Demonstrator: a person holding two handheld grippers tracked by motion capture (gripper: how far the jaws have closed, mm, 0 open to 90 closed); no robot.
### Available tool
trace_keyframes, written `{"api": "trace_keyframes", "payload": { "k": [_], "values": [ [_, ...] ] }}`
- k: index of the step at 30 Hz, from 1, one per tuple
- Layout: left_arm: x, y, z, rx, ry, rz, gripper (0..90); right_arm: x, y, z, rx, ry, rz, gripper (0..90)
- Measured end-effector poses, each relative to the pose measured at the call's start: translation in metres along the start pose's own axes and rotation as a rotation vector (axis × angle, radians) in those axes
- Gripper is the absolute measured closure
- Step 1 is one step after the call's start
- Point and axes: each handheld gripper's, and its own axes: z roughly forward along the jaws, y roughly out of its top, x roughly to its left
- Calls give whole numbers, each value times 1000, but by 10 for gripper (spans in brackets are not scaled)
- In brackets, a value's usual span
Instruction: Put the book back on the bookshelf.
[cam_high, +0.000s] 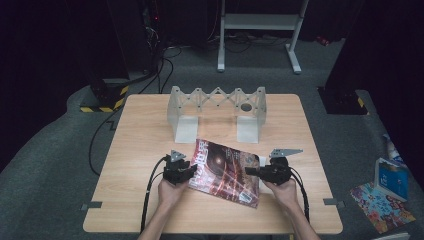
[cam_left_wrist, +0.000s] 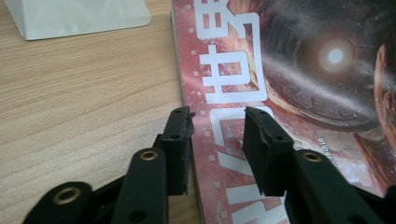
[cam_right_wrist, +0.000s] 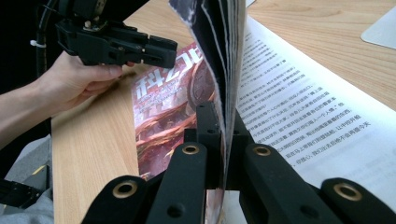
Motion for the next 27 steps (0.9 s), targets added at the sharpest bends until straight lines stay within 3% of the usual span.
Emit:
{"api": "trace_keyframes", "payload": {
  "k": [3, 6, 9, 12, 17, 27],
  "values": [
    [1, -1, 0, -5, -3, -6, 651, 0, 0, 1, 5, -24, -6, 891],
    [2, -2, 0, -6, -12, -19, 650, 0, 0, 2, 22, -87, -1, 889],
    [2, -2, 0, -3, -16, -18, 647, 1, 0, 3, 46, -152, 18, 886],
    [3, -2, 0, -3, -18, -17, 644, -1, 0, 6, 62, -181, 45, 835],
    [4, -2, 0, 1, -25, -18, 640, -3, 1, 17, 110, -169, 75, 719],
    [4, -2, 0, 1, -29, -22, 630, 5, 5, 42, 177, -143, 62, 717]
  ]
}}
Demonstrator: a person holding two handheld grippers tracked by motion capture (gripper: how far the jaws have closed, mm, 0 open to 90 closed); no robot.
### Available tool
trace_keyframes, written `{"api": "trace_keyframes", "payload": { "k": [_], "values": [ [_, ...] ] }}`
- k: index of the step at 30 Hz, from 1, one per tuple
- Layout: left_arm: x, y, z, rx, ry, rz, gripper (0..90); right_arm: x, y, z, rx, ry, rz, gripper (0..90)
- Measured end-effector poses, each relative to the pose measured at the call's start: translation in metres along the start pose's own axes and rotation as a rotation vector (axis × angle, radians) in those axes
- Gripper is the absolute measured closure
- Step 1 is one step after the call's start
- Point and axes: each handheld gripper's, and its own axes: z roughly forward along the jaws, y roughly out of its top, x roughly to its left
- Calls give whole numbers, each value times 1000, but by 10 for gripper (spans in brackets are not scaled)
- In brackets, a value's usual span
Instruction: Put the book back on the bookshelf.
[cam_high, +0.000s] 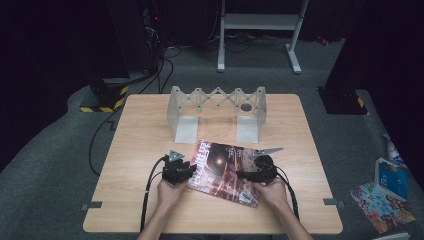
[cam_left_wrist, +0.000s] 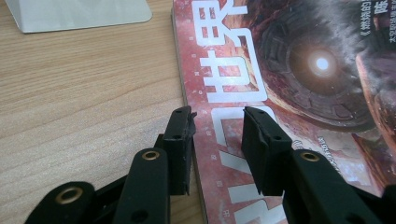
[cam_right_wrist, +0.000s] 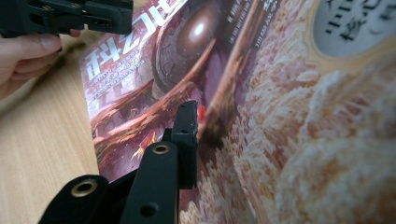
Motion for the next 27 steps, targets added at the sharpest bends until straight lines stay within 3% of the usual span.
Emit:
{"api": "trace_keyframes", "payload": {
  "k": [4, 8, 12, 17, 21, 27],
  "values": [
    [0, 0, 0, -1, -2, -2, 623, 1, 0, 0, 0, 3, -1, 747],
    [-1, 0, 1, -2, -10, 9, 591, 1, 1, 0, 3, 5, -9, 836],
    [1, 0, 1, -3, -42, 5, 525, 3, 1, -2, -11, 30, -17, 887],
    [3, 0, 1, -1, -100, -34, 402, 6, -2, -10, -79, 81, -44, 890],
    [5, 0, 0, 4, -114, -34, 343, 11, -2, -19, -136, 121, -73, 892],
    [11, 0, -3, 9, -149, -77, 301, 16, -2, -26, -172, 158, -102, 892]
  ]
}}
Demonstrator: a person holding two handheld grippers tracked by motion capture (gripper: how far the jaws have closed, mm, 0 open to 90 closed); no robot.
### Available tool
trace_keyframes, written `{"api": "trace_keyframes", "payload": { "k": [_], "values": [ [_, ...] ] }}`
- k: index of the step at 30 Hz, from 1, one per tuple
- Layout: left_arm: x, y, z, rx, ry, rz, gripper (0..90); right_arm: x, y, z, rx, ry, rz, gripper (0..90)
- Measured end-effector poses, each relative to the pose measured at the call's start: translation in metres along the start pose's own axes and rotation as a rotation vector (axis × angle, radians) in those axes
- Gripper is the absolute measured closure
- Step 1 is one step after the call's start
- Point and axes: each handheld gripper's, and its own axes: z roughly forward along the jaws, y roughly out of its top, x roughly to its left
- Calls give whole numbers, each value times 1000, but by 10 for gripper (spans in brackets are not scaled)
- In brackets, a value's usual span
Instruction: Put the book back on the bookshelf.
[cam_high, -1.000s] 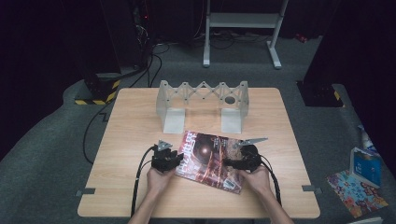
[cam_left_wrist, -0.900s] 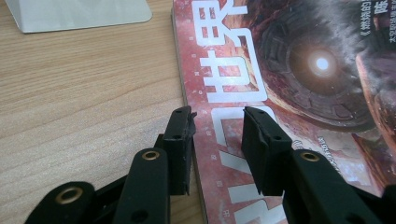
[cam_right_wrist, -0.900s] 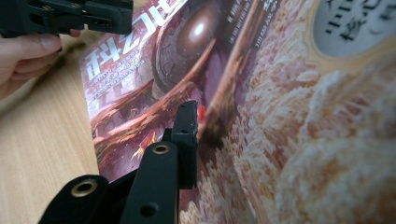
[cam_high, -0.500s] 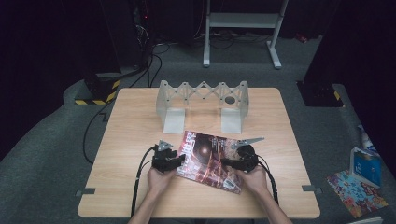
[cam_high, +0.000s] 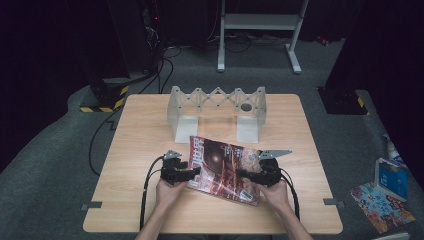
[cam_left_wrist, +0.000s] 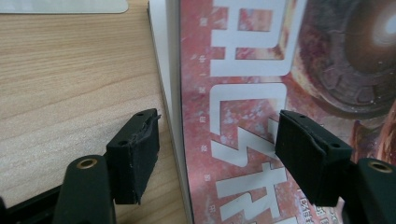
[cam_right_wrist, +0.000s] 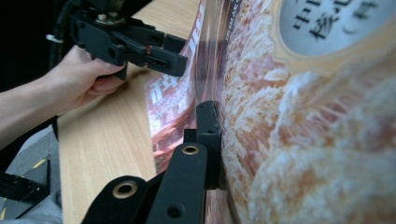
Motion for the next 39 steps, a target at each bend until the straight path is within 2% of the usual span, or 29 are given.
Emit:
{"api": "trace_keyframes", "payload": {
  "k": [5, 7, 10, 14, 20, 25, 29, 32, 35, 39],
  "values": [
    [3, 1, -5, 4, -34, -20, 265, 6, 2, -5, -25, 28, -31, 892],
    [5, 0, -6, 14, -45, -14, 241, 8, 4, -7, -31, 31, -44, 892],
    [6, 0, -7, 26, -90, -50, 205, 10, 7, -12, -52, 41, -60, 892],
    [7, 0, -6, 47, -119, -53, 159, 12, 10, -17, -73, 51, -73, 892],
    [4, 0, -3, 67, -185, -83, 153, 11, 12, -22, -107, 71, -80, 892],
    [5, 1, -3, 72, -191, -106, 180, 10, 12, -22, -114, 87, -77, 893],
    [7, 1, -5, 90, -206, -138, 194, 11, 12, -24, -130, 93, -95, 893],
    [4, 0, -7, 104, -197, -121, 189, 11, 12, -26, -144, 98, -94, 893],
    [3, 1, -7, 120, -215, -133, 198, 11, 13, -27, -146, 105, -92, 893],
    [2, 1, -5, 117, -225, -144, 228, 11, 13, -26, -145, 116, -91, 893]
  ]
}}
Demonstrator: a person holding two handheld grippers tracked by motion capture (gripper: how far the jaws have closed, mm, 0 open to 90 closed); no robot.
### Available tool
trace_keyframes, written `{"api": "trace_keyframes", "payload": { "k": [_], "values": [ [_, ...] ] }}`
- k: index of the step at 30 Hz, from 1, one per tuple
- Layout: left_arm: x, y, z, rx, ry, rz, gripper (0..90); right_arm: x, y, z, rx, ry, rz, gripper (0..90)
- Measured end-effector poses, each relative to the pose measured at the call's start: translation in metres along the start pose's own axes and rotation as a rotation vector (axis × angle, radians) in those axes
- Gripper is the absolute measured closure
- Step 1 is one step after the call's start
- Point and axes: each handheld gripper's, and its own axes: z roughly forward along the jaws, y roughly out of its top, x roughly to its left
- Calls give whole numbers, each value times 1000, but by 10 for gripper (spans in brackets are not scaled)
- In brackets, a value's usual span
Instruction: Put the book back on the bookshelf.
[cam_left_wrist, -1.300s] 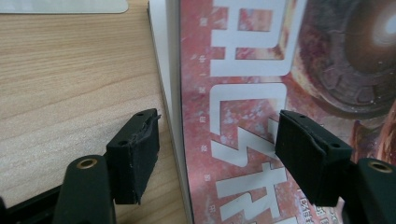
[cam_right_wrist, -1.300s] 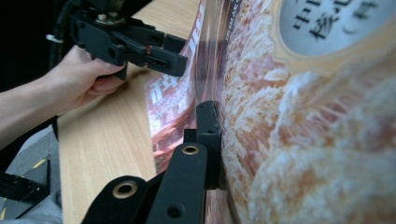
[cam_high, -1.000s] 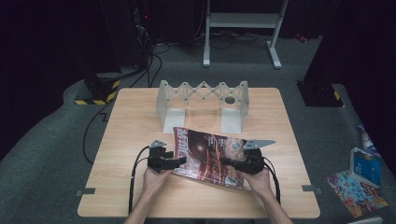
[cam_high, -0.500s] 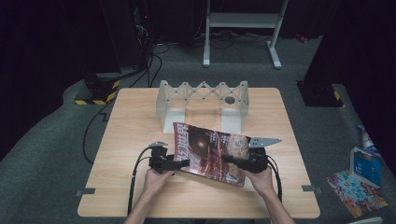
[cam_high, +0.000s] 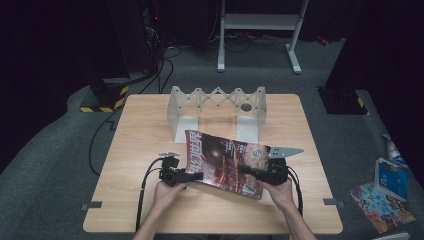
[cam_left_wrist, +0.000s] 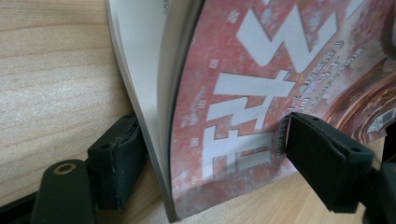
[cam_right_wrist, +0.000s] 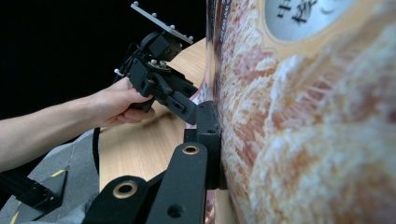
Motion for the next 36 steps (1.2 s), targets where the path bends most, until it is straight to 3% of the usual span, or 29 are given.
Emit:
{"api": "trace_keyframes", "payload": {
  "k": [7, 14, 20, 23, 31, 36],
  "values": [
    [3, 0, 1, -16, 16, 9, 365, -4, -4, 4, 44, 10, 17, 892],
    [6, 0, 1, -21, 27, -14, 471, -7, -9, 9, 89, 24, 42, 892],
    [9, 0, 0, -14, 23, -27, 539, -14, -17, 12, 111, 0, 74, 891],
    [10, 0, 0, -12, 18, -41, 566, -18, -21, 12, 111, -33, 93, 890],
    [13, -1, -1, -11, 3, -66, 614, -21, -26, 16, 163, -219, 98, 888],
    [17, -4, -2, -25, -24, -88, 640, -23, -27, 19, 186, -290, 121, 869]
  ]
}}
